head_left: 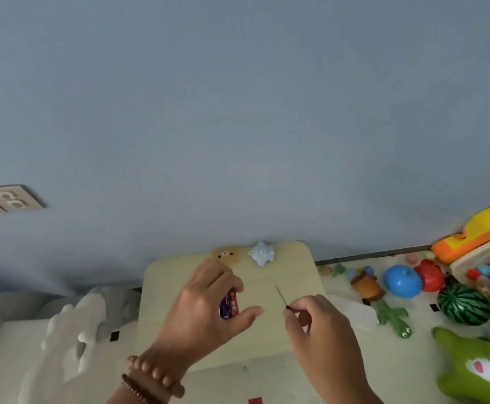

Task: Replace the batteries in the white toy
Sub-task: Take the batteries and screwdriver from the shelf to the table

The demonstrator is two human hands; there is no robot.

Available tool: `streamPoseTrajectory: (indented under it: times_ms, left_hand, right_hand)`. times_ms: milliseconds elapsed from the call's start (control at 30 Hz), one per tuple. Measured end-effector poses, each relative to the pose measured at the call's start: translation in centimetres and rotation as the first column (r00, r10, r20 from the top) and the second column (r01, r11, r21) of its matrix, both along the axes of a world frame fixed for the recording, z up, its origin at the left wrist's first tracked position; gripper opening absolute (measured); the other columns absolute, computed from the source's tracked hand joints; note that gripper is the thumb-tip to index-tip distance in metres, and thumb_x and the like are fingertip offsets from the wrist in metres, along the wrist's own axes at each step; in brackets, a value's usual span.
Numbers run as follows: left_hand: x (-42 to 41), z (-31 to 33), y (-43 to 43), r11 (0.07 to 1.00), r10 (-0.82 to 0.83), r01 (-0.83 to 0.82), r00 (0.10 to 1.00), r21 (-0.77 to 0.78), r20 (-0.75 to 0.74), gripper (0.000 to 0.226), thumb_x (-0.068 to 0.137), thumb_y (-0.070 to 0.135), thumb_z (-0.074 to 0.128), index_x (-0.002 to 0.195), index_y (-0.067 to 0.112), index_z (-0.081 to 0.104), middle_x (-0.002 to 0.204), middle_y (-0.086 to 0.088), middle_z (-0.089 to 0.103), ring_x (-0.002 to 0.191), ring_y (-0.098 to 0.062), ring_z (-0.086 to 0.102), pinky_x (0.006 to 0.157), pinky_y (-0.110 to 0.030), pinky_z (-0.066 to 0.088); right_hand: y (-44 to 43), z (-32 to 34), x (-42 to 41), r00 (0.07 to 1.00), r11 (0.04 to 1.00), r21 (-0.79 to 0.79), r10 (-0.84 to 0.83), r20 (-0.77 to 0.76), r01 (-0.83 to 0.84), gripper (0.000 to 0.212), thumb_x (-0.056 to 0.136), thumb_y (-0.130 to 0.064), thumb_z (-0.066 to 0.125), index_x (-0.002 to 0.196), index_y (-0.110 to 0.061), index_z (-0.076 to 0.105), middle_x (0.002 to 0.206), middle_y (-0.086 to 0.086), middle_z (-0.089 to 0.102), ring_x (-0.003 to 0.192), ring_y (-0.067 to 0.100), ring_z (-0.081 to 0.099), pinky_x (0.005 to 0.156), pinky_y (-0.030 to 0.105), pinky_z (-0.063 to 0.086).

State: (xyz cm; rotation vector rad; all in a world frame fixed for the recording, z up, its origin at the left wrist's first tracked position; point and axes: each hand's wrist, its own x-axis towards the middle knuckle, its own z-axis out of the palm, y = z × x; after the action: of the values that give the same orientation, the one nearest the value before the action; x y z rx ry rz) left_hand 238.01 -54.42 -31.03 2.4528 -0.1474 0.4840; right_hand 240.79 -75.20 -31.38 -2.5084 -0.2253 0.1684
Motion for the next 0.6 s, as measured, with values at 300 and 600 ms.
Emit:
streamPoseTrajectory:
  times_ms: [300, 600]
  left_hand:
    - [6.8, -29.2, 2.5, 0.999, -0.029, 0.032, 0.992, 0.021, -0.122, 0.044, 0.076, 0.052, 0.078, 0.083, 0.009, 0.068, 0.086, 0.000, 0.057, 0.080, -0.016, 0.054, 0.070, -0.025, 0.049]
    - [7.4, -45.9, 2.8, 0.991, -0.001, 0.018, 0.992, 0.132, -0.125, 0.047, 0.082, 0.050, 0.075, 0.083, 0.004, 0.069, 0.086, -0.008, 0.058, 0.081, -0.021, 0.051, 0.077, -0.022, 0.042]
  right_hand:
    - [1.9, -27.6, 5.9, 0.989, 0.994, -0.035, -0.106, -0.101, 0.103, 0.005, 0.089, -0.024, 0.074, 0.086, -0.027, 0.071, 0.077, -0.013, 0.062, 0.066, 0.005, 0.059, 0.062, 0.032, 0.052]
    - [4.1, -43.1, 9.3, 0.997, 0.994, -0.097, -0.043, 0.058, 0.049, 0.008, 0.093, -0.024, 0.067, 0.090, -0.018, 0.071, 0.079, -0.003, 0.064, 0.071, 0.019, 0.060, 0.058, 0.035, 0.052]
